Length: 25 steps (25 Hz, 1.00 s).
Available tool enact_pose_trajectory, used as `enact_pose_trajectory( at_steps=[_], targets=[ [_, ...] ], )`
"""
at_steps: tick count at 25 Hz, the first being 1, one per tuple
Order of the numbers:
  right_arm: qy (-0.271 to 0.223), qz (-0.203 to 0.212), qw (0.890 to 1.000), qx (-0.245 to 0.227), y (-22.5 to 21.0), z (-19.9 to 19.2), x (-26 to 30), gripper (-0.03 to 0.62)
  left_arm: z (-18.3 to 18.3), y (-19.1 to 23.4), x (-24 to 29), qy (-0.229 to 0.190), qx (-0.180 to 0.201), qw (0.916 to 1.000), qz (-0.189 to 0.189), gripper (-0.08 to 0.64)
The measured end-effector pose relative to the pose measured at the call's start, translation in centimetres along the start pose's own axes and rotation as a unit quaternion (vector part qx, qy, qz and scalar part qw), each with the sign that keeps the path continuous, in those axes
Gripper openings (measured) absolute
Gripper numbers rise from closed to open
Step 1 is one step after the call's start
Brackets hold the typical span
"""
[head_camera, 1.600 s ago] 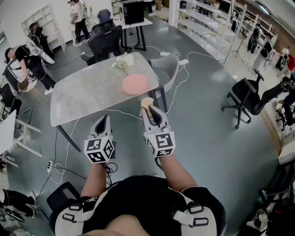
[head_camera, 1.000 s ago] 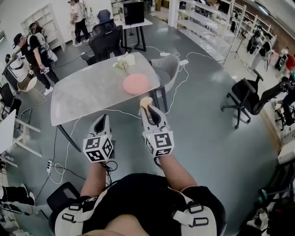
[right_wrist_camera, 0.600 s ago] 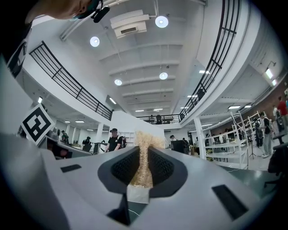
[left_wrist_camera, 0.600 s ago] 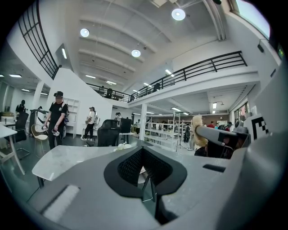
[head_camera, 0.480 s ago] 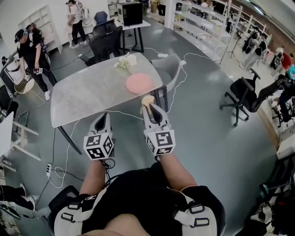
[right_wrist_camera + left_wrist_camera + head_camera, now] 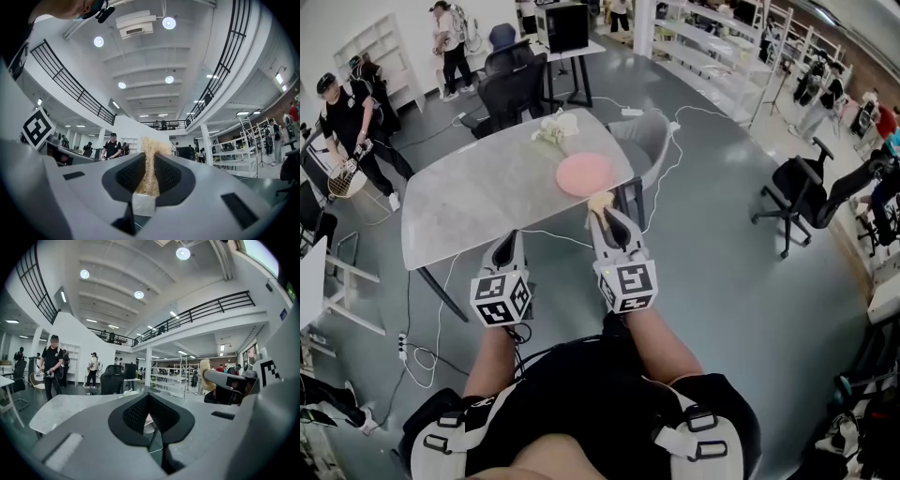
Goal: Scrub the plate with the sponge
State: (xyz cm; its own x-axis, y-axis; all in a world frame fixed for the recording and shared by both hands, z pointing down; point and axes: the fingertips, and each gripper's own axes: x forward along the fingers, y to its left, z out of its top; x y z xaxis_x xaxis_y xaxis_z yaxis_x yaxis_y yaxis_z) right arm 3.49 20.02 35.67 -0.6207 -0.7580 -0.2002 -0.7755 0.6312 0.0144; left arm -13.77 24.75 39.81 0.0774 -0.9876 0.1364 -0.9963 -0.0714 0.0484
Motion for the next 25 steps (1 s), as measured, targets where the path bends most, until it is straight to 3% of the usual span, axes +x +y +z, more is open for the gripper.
enact_pose_trajectory(
  at_steps=[8, 25],
  targets=[
    [0.000, 0.012, 1.000, 0.018, -5.6, -2.9, 7.2, 0.052, -0.3, 0.4, 9.0, 0.012, 0.000, 0.9999, 0.005, 0.005],
    [0.026, 0.045, 0.998, 0.039, -19.5, -7.2, 22.7, 0.052, 3.2, 0.2, 29.7, 0.035, -0.001, 0.9992, 0.019, 0.005]
  ],
)
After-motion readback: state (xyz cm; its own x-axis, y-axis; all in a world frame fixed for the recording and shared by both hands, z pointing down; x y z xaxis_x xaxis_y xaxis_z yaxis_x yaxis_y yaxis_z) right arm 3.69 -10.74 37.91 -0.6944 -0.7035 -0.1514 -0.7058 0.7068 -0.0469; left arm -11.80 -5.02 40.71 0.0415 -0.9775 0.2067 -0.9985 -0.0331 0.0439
